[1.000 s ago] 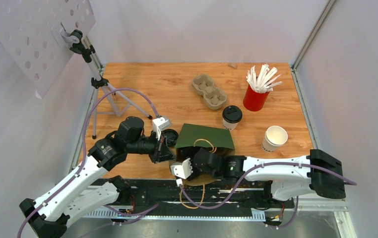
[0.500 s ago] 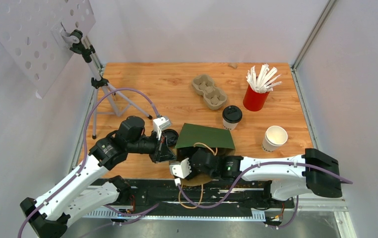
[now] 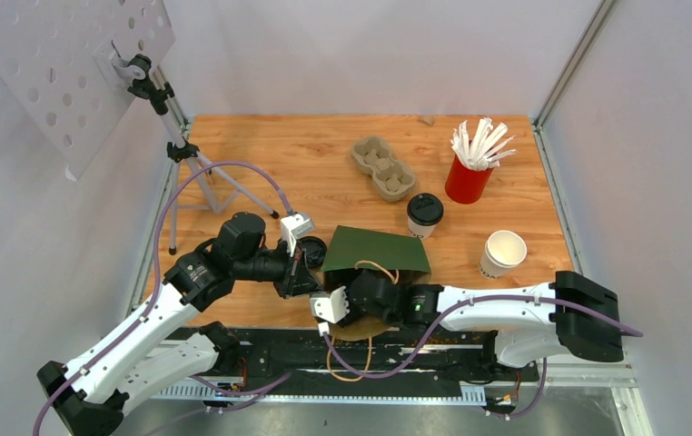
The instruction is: Pack the takeout coffee
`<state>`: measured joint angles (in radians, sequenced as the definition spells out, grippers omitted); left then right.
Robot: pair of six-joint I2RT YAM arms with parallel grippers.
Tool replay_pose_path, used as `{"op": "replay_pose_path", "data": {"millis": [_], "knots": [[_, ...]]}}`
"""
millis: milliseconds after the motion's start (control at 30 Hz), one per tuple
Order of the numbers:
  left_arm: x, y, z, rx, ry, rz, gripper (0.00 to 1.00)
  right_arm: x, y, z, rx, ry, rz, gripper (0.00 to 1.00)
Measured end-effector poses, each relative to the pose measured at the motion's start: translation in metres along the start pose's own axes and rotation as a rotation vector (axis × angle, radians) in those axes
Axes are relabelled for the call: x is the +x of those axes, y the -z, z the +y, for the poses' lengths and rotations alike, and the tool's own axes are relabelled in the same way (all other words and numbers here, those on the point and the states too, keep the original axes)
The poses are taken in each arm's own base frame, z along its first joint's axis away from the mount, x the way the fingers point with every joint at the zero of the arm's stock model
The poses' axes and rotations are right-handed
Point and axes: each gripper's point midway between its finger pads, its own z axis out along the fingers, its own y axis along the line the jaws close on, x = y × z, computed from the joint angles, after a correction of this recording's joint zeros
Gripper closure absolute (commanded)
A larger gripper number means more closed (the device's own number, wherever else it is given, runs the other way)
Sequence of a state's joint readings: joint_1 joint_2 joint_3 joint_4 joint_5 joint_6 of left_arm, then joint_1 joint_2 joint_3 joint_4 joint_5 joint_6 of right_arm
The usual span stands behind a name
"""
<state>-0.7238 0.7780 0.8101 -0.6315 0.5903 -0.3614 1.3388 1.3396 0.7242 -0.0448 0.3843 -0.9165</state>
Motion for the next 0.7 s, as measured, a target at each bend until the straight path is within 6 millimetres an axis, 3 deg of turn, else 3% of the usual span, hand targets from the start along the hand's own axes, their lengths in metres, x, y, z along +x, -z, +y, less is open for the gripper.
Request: {"op": "replay_pose_path", "data": {"millis": [700], "knots": [[-0.0020, -0.0004, -0.0019, 0.009, 0.002, -0.007, 1.00, 0.0013, 0.0041, -0.0033, 0.010, -0.033, -0.002, 0.18]]}}
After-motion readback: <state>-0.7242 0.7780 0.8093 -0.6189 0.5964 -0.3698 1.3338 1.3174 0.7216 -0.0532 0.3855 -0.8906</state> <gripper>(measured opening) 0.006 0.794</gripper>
